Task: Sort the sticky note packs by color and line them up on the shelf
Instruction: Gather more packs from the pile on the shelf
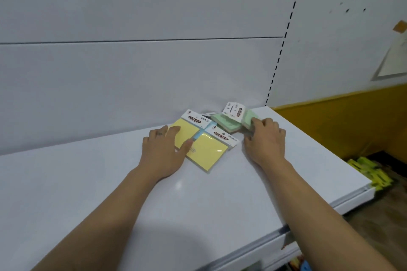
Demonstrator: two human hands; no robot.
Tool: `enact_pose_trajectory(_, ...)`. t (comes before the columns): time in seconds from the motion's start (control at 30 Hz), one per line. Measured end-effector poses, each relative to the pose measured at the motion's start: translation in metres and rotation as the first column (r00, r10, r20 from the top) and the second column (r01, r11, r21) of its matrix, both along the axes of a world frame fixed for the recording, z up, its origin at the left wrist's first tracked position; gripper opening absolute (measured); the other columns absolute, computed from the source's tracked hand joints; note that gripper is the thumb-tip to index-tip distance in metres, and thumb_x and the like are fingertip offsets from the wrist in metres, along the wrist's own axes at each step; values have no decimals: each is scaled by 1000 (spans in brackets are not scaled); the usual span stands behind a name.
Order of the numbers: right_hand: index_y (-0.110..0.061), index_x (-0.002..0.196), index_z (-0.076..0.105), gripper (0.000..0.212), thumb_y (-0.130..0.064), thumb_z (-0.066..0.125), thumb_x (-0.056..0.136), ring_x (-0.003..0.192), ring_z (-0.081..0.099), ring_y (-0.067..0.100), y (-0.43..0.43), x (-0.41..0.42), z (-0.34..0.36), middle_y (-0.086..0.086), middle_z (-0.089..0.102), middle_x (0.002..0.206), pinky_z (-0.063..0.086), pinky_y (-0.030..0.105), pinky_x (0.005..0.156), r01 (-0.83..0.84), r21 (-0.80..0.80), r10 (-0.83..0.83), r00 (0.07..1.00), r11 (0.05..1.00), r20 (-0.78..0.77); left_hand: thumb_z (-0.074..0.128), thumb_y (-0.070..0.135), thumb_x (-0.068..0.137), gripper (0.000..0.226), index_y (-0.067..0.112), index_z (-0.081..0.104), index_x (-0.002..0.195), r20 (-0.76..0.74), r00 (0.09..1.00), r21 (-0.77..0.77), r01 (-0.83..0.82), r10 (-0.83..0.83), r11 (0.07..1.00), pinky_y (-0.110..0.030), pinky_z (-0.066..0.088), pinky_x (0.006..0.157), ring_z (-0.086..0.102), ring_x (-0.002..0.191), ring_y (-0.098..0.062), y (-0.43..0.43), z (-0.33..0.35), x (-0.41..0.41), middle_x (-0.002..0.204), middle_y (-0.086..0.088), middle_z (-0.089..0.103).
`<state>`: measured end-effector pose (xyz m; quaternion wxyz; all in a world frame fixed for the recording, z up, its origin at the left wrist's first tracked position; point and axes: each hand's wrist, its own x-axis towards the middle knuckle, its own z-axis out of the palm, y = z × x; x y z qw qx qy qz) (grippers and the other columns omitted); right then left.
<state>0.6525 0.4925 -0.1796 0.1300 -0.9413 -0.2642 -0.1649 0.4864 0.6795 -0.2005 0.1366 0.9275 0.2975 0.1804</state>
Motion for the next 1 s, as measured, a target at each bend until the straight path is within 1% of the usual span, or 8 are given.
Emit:
enact_pose_trajectory(0.13,-16,113,60,33,-31,54,84,101,46,27,-3,-9,-4,8,53,107,30,36,86,-23,58,19,998,998,55,40,62,87,66,23,35,141,-20,994,35,-109,110,993,-41,30,96,38,123,-31,1,1,2,134,-8,51)
enact_pose_trajectory(0.3,-26,123,56,49,-47,63,79,120,45,27,-8,-13,-3,8,51,133,31,38,102,-67,239,100,986,969,-131,49,67,79,72,23,39,135,-3,987,-4,-161,161,987,-41,33,92,43,116,-33,3,4,3,125,-9,53)
enact_pose_trajectory(0.43,-27,119,53,53,-55,63,75,108,49,26,-8,-13,-4,2,59,120,35,37,90,-62,261,100,985,963,-137,63,68,69,86,20,38,137,61,979,-106,-190,197,976,-41,33,94,45,116,-31,4,5,3,124,-10,46)
enact_pose_trajectory(0.6,-23,141,34,103,-70,71,57,124,39,29,-13,-10,-2,7,46,136,33,40,99,13,295,80,950,956,-300,83,43,62,91,19,37,137,247,956,-364,-60,159,930,-28,37,83,47,105,-17,-1,12,0,117,-1,35)
enact_pose_trajectory(0.73,-21,145,26,121,-63,83,47,125,35,30,-16,-8,1,7,48,134,35,42,98,30,332,102,922,943,-372,84,36,61,78,24,44,128,273,952,-412,-13,137,911,-24,34,76,42,95,-10,-4,16,-6,109,3,41)
enact_pose_trajectory(0.87,-17,145,32,106,-42,87,59,125,38,29,-21,-1,1,9,49,132,37,41,99,71,468,131,913,881,-386,79,33,71,55,32,48,117,318,941,-448,42,116,893,-20,36,63,55,82,-4,-5,18,-15,92,15,56)
enact_pose_trajectory(0.93,-16,139,43,88,-35,86,64,114,48,23,-25,2,1,8,53,129,42,36,90,85,521,154,904,849,-398,73,30,78,39,32,52,111,355,926,-467,59,126,882,-17,37,60,59,81,-3,-4,20,-18,88,15,60)
enact_pose_trajectory(1.0,-18,126,56,69,-34,85,66,98,54,16,-29,2,2,4,61,120,41,29,76,72,530,166,907,845,-388,69,24,82,34,29,56,113,370,920,-474,64,132,878,-17,38,61,62,87,-13,-3,22,-20,93,8,64)
